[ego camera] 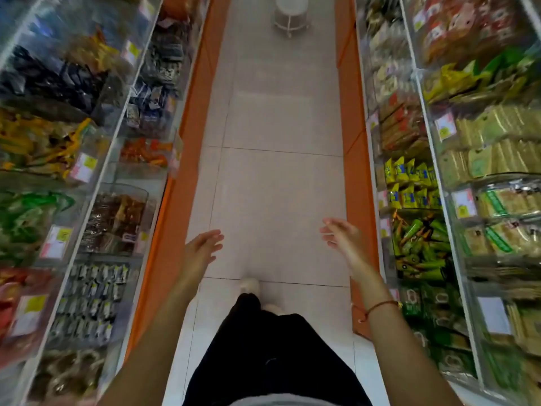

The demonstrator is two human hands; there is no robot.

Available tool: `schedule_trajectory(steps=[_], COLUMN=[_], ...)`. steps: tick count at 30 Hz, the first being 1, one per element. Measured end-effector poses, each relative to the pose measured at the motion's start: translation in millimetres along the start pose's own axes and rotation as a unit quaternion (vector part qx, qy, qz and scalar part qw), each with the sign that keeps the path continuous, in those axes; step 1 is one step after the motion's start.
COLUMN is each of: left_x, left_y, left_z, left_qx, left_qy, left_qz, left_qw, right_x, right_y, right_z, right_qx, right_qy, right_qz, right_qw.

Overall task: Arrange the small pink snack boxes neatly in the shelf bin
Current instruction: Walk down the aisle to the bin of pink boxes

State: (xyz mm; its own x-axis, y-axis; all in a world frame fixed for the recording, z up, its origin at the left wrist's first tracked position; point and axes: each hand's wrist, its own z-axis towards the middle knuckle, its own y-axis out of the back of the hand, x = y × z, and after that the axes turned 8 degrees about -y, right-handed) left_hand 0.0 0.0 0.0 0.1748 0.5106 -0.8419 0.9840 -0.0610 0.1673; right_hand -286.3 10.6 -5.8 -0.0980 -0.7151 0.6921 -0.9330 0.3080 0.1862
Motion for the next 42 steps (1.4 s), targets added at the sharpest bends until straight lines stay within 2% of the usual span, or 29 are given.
schedule_trajectory(steps=[3,9,15,21,34,42], left_x=[-8.6,-44.6,-110.1,-181.8,-314.7,-392.9], left_y=[7.5,14.3,4.0,-17.9,-68.3,-77.5], left_z=[24.2,103.0,193.8,285.7,479.6,622.3], left_qx=[0.002,-0.009,-0.003,-0.011,-0.077,-0.103], left_qy=[0.015,0.051,0.035,0.021,0.052,0.037], left_qz=[0.000,-0.015,-0.017,-0.020,-0.042,-0.063], left_qw=[1.000,0.999,0.999,1.000,0.995,0.992], right_x=[33.3,82.4,118.8,185.8,438.3,553.0], right_y=[-3.9,-27.5,-37.9,-35.1,-50.7,-91.1], right_z=[25.2,67.6,114.3,185.8,393.7,509.5], right_qx=[-0.012,0.015,-0.003,-0.035,0.019,0.038], right_qy=[0.012,-0.034,-0.067,-0.085,-0.025,-0.026], right_qz=[0.001,-0.007,0.014,0.017,-0.054,-0.057], right_qw=[1.000,0.999,0.998,0.996,0.998,0.997])
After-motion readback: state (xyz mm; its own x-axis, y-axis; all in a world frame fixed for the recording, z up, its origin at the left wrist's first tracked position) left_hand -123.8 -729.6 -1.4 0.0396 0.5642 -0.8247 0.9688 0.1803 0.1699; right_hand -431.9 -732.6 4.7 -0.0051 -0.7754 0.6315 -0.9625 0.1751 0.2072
